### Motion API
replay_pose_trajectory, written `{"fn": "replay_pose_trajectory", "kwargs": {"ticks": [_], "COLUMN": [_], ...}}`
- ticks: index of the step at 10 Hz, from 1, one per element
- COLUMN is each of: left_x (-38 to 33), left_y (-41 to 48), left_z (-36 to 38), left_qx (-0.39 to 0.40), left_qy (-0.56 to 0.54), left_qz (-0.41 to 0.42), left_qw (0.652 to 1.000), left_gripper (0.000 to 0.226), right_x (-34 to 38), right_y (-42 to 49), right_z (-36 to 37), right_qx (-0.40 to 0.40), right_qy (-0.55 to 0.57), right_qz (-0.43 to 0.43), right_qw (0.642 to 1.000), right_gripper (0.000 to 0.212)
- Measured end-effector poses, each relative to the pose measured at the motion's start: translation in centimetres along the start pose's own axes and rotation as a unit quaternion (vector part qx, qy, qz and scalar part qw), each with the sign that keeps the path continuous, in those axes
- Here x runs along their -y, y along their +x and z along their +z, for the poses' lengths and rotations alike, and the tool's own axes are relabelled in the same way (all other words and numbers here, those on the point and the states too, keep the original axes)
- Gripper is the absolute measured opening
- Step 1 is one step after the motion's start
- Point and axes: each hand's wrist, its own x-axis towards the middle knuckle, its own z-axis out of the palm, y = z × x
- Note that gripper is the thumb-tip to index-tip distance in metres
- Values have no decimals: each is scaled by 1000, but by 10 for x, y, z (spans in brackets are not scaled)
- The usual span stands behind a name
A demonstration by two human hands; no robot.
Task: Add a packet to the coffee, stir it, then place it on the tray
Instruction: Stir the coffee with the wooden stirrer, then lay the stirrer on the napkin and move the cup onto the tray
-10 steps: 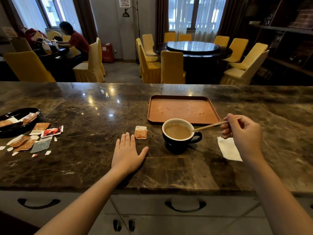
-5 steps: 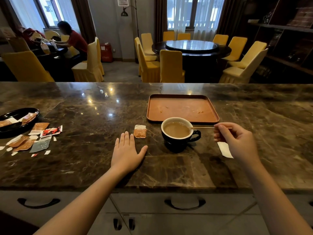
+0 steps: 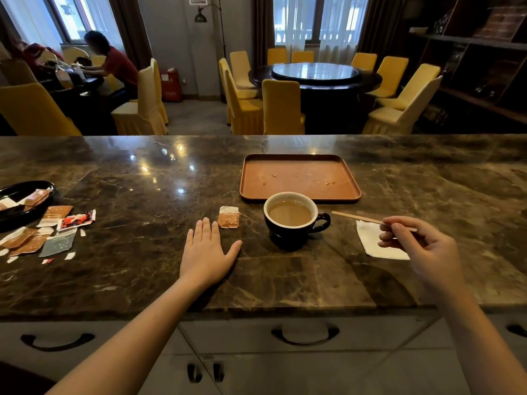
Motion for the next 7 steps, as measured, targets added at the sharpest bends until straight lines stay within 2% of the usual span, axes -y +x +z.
{"fn": "replay_pose_trajectory", "kwargs": {"ticks": [1,3,5,7], "left_x": [1,3,3,3], "left_y": [2,5,7,8], "left_z": [2,8,9,9], "left_qx": [2,1,5,4], "left_qy": [3,13,19,23], "left_qz": [-1,-11,-12,-14], "left_qw": [1000,1000,1000,1000], "left_gripper": [87,89,90,90], "right_x": [-10,-28,-47,-52], "right_y": [-6,-29,-52,-55], "right_z": [-11,-19,1,5], "right_qx": [-54,-177,-127,-80], "right_qy": [-18,-140,-223,-323], "right_qz": [14,-18,-74,-120], "right_qw": [998,974,964,935], "right_gripper": [18,23,25,25]}}
